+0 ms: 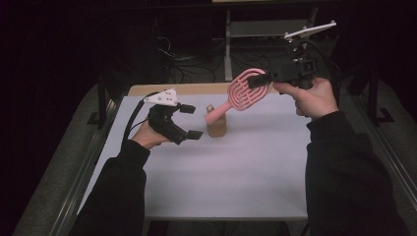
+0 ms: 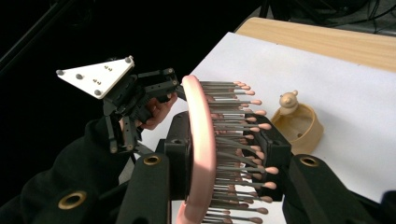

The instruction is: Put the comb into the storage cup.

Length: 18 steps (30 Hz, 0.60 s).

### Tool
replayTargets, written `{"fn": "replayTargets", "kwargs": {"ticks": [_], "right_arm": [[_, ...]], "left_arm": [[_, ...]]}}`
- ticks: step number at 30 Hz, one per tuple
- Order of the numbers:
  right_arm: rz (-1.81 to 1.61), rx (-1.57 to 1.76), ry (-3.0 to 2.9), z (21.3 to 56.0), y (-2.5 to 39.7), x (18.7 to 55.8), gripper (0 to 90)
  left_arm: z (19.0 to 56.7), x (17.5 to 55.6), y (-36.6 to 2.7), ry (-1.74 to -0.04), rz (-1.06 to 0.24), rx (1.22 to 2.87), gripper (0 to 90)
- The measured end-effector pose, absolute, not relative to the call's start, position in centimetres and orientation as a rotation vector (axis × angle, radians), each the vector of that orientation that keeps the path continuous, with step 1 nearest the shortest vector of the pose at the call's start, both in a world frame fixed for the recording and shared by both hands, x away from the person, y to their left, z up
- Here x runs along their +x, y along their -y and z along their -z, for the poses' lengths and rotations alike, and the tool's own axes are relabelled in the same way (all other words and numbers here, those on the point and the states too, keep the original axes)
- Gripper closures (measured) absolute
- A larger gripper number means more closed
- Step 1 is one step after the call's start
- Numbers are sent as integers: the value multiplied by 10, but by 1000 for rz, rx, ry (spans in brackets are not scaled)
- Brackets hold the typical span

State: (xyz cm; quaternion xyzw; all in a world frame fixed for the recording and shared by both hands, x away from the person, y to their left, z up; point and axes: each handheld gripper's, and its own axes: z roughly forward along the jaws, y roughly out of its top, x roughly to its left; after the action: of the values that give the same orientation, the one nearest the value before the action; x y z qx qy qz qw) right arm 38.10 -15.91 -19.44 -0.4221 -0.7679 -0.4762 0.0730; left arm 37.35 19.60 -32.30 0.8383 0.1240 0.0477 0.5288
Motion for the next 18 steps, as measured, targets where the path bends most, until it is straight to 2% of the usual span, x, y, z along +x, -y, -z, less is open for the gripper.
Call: {"fn": "replayTargets", "kwargs": {"ticks": [18], "right_arm": [[1466,-1383,2329,166,171,396,630]], "left_arm": [[338,369,-233,-347,-193,1912,0]]}}
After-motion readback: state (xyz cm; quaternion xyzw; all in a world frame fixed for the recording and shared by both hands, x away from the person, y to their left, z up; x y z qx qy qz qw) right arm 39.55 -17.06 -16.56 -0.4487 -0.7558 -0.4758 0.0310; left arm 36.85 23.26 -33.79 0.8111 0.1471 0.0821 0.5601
